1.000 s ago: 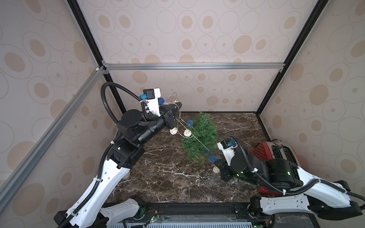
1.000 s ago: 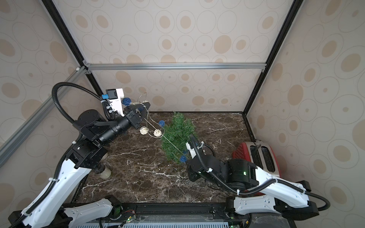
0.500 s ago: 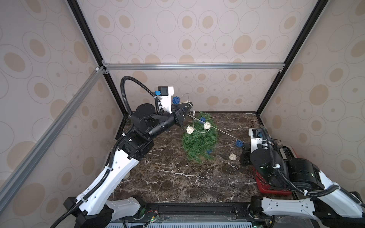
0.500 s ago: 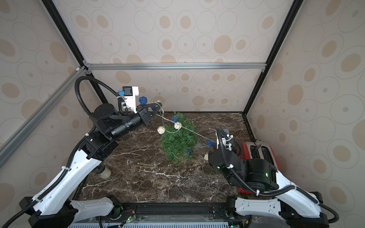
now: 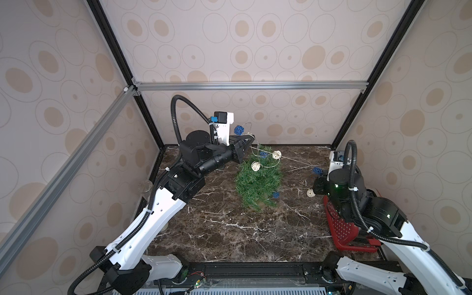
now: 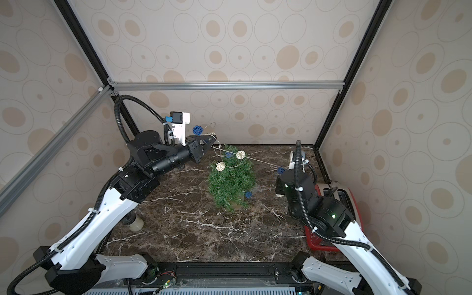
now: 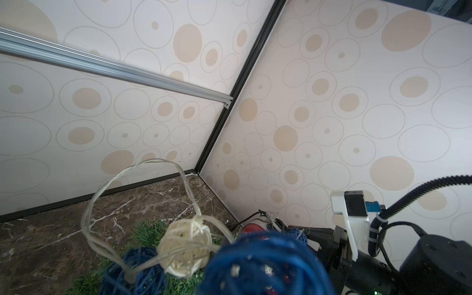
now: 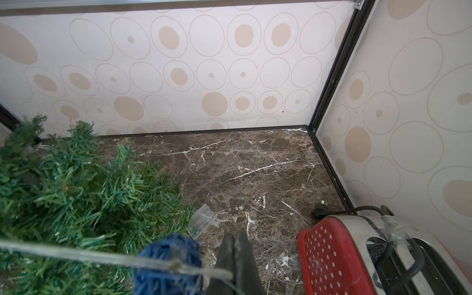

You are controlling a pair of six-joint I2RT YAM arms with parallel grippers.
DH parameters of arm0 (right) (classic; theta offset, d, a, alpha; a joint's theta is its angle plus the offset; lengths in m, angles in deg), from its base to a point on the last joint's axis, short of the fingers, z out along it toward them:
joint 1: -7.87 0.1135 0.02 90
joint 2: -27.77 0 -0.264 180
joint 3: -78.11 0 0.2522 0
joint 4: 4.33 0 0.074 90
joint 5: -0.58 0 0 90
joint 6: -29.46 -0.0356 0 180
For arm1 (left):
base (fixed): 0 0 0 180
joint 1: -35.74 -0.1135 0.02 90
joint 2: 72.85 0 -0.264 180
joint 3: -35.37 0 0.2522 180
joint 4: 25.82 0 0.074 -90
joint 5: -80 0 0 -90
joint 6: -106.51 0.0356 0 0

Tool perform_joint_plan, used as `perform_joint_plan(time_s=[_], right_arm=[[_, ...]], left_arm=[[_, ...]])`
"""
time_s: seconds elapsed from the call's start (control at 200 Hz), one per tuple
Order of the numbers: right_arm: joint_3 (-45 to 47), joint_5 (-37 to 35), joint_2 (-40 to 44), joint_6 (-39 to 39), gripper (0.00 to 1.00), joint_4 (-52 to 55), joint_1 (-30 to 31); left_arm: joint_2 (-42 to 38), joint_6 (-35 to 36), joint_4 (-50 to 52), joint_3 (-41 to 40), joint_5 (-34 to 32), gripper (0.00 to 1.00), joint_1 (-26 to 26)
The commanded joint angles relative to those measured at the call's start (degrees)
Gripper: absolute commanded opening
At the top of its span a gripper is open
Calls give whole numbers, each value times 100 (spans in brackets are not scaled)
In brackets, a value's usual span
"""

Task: Remove string lights from the small christmas tree
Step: Remove the light string from the Christmas tree.

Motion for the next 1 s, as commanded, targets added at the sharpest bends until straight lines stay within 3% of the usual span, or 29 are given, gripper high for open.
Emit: perform_joint_plan(time_s=[0.0, 0.29, 0.401, 0.536, 0.696, 0.997], right_arm=[[131, -83, -83, 171, 0, -107, -748], [-365, 205, -1121, 349, 0, -830, -1620], [-478, 375, -1070, 321, 0, -853, -1726], [-188, 1126, -589, -139, 0, -347, -1590], [528, 50, 379, -330, 0, 171, -413], [760, -448, 1351, -432, 0, 735, -404]], left_arm=[[-147, 227, -215, 485, -518, 0, -142], [-138, 423, -8, 571, -628, 0, -142], [-186, 478, 28, 578, -652, 0, -140], [-232, 535, 37, 549, -654, 0, -142], [-215, 549, 24, 577, -627, 0, -141], [-133, 546, 83, 721, -591, 0, -141]])
